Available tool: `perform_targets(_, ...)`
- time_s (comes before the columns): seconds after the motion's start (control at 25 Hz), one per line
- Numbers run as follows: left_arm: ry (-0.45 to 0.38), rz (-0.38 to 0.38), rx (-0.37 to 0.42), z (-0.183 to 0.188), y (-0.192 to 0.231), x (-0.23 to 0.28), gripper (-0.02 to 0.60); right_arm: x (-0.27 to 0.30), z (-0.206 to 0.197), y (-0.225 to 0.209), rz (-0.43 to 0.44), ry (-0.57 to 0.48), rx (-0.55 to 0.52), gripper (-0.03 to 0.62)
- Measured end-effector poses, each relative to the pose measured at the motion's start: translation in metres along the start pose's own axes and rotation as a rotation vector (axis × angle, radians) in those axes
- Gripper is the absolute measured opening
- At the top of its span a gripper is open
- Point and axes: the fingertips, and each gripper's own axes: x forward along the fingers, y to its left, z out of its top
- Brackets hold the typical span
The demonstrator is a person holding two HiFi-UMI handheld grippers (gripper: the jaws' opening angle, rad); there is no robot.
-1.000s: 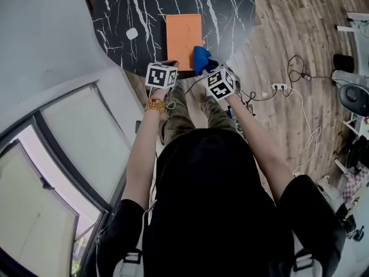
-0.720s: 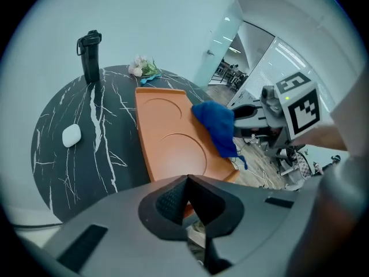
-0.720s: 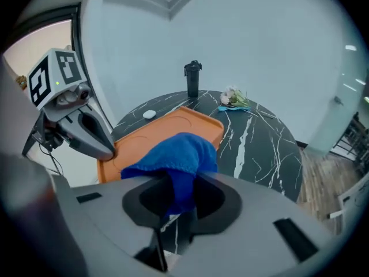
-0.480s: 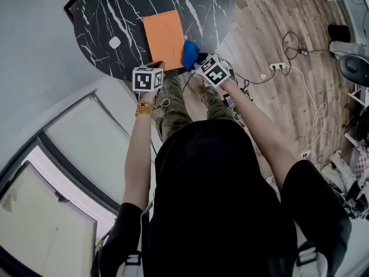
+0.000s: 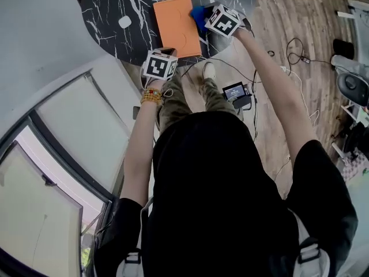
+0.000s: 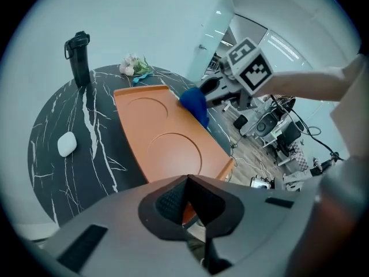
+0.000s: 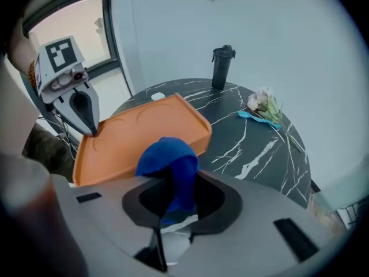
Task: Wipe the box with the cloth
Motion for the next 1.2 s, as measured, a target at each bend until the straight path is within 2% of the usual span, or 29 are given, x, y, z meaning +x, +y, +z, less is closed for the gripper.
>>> perform_targets(0.08, 0.001, -0.002, 0.003, 0.0, 0.002, 0.0, 0.0, 0.013, 0.009, -0.013, -0.005, 0.008, 0.014, 0.075)
perform_targets(0.24, -0.009, -0.024, -0.017, 0.002, 0.003, 0.0, 0.0, 0.014, 0.031, -0.023, -0.084, -0.069, 0.145, 0.074)
perform_targets(0.36, -0.026, -0.021, -0.037, 0.002, 0.006, 0.0, 0.0, 0.007, 0.023, 0.013, -0.086, -0.069, 0.08, 0.074)
perform_targets(0.48, -0.041, -0.003, -0.036, 0.001, 0.007, -0.001, 0.0, -0.007, -0.005, 0.067, -0.029, -0.051, 0.033, 0.072)
perform_targets(0.56, -0.047, -0.004, -0.042, 0.0, 0.008, -0.002, 0.0, -0.011, -0.029, 0.1, 0.03, -0.037, 0.054, 0.072)
perform_targets(0.64, -0.043, -0.007, -0.045, 0.0, 0.008, -0.002, 0.0, -0.008, -0.046, 0.113, 0.067, -0.028, 0.114, 0.072)
perform_targets(0.8, -0.026, 0.004, -0.026, 0.001, 0.006, -0.001, 0.0, 0.012, -0.032, 0.067, 0.01, -0.062, 0.229, 0.072)
perform_targets(0.96, -0.023, 0.023, -0.03, 0.001, 0.01, -0.003, 0.0, 0.018, 0.002, 0.018, -0.069, -0.092, 0.176, 0.072)
perform_targets(1.04, -0.02, 0.015, -0.041, 0.0, 0.007, -0.004, 0.0, 0.015, 0.02, -0.004, -0.096, -0.145, 0.202, 0.072)
perform_targets(1.12, -0.017, 0.011, -0.043, 0.002, 0.006, -0.003, 0.0, 0.022, 0.034, -0.015, -0.068, -0.151, 0.192, 0.072)
perform_targets(1.2, -0.014, 0.021, -0.034, 0.003, 0.007, -0.003, 0.0, 0.036, 0.035, -0.006, -0.018, -0.09, 0.132, 0.072)
